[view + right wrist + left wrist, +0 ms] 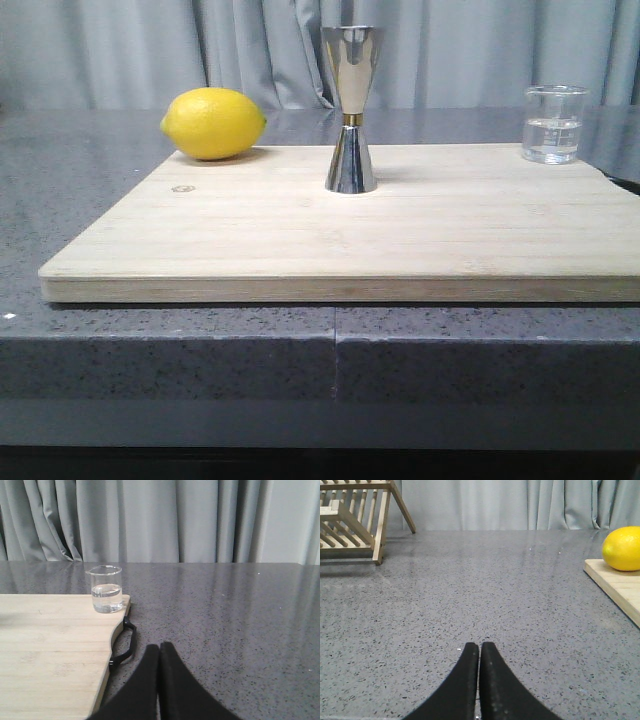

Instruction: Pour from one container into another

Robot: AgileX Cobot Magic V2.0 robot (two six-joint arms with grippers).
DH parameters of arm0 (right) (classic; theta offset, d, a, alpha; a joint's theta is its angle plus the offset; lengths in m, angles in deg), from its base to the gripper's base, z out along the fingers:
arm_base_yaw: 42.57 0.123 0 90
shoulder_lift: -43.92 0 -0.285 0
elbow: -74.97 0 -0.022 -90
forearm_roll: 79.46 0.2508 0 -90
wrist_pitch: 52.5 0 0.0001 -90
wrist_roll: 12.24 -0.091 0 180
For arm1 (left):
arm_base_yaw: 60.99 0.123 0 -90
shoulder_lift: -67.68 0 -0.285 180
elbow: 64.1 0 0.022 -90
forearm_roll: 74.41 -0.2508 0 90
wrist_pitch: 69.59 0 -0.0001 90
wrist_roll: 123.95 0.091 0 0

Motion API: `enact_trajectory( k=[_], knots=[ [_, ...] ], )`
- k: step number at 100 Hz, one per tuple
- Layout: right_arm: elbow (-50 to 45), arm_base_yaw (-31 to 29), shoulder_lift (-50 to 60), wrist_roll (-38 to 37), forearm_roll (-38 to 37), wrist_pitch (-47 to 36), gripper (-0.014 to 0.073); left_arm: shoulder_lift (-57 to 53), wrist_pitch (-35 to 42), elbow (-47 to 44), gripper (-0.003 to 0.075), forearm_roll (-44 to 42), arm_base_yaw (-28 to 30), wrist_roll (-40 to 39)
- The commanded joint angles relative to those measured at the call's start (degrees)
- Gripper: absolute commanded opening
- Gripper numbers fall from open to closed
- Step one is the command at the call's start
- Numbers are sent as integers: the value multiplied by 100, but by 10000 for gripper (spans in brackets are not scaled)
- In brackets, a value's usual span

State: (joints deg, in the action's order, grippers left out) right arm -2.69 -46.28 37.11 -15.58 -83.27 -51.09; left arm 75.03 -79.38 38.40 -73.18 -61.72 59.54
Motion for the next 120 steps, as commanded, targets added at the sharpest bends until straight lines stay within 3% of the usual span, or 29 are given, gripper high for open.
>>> enact_trajectory(
  k=[1, 53, 75, 99, 120],
  knots=[
    [-163, 19, 73, 18, -25, -462, -69, -125, 472, -130, -21, 51, -44, -32],
    [-163, 19, 73, 18, -25, -462, -69, -125, 521, -130, -21, 51, -44, -32],
    [-163, 19, 73, 18, -25, -899, -69, -125, 664, -120, -21, 51, -44, -32],
    [-99, 19, 73, 18, 21, -1185, -69, -125, 1215, -51, -21, 200, -44, -32],
    [780, 19, -5, 18, 413, -213, -69, -2, 980, 726, -21, 487, -44, -32]
  ],
)
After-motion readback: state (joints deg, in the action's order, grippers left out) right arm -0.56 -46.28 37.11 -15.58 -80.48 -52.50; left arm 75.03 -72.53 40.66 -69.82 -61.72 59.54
